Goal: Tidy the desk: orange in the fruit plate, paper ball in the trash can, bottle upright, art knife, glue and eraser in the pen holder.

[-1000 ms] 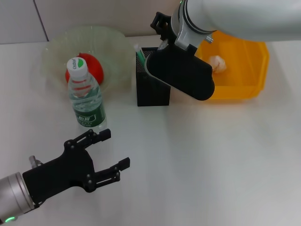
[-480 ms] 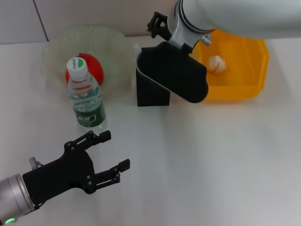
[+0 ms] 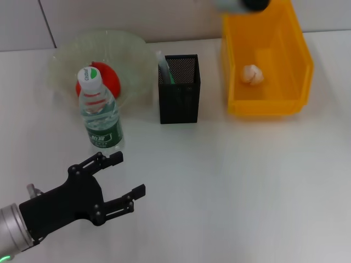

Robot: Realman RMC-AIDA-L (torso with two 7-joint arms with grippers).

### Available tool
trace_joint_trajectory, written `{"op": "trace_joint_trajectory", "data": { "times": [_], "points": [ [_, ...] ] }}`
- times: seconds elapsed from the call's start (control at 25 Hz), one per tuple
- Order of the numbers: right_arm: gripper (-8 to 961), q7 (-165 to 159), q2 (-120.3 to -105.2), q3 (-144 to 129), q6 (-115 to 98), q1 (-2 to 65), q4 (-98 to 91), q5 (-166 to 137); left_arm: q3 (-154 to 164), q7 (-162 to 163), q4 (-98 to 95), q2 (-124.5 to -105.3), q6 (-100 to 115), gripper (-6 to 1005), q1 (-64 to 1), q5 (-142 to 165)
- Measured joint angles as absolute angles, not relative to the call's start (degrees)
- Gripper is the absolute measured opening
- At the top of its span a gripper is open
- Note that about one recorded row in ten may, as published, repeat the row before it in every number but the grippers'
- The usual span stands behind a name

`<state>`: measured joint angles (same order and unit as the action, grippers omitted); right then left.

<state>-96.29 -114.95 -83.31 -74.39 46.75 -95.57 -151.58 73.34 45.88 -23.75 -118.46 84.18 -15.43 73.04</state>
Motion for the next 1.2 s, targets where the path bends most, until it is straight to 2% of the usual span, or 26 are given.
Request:
{"op": "trace_joint_trajectory", "data": {
  "times": [0.04,0.08,0.2,0.24,0.28,0.4,0.44,0.6,0.84,1.2],
  "points": [
    [640,-95.9,-115.94,-76.6,-75.2,42.3,-99.3,-144.0,73.0,45.9,-23.8,-118.45,84.4,844,-15.3,73.0],
    [640,-95.9,-115.94,-76.6,-75.2,42.3,-99.3,-144.0,73.0,45.9,-23.8,-118.45,84.4,844,-15.3,73.0],
    [640,-93.5,-118.46,-68.0,-75.4,33.5,-102.0,-131.2,72.2,45.0,-23.8,-118.45,85.6,844,-15.1,73.0],
    [640,-91.7,-119.31,-64.8,-75.4,27.7,-101.2,-122.1,72.1,44.5,-23.6,-118.45,86.1,844,-15.1,73.0],
    [640,-89.7,-119.31,-63.7,-75.3,22.1,-98.3,-113.0,72.1,44.4,-23.5,-118.44,86.2,844,-15.1,73.0],
    [650,-87.2,-119.29,-63.7,-75.0,19.3,-95.9,-108.3,72.0,44.6,-23.5,-118.33,86.4,844,-15.1,73.0],
    [659,-82.9,-119.35,-63.8,-74.9,14.9,-91.9,-101.5,71.9,44.8,-23.5,-118.26,86.6,844,-15.1,73.0],
    [696,-79.0,-119.36,-63.9,-77.4,9.9,-83.3,-92.2,71.8,44.8,-23.6,-118.16,86.9,844,-15.1,73.0],
    [751,-70.4,-119.58,-64.0,-84.2,9.9,-59.0,-87.2,71.5,44.7,-23.9,-118.02,86.5,844,-15.3,73.3],
    [771,-54.8,-119.64,-64.1,-86.7,14.5,-38.5,-81.5,69.4,44.3,-23.6,-118.10,85.7,844,-15.0,73.4]
  ]
}}
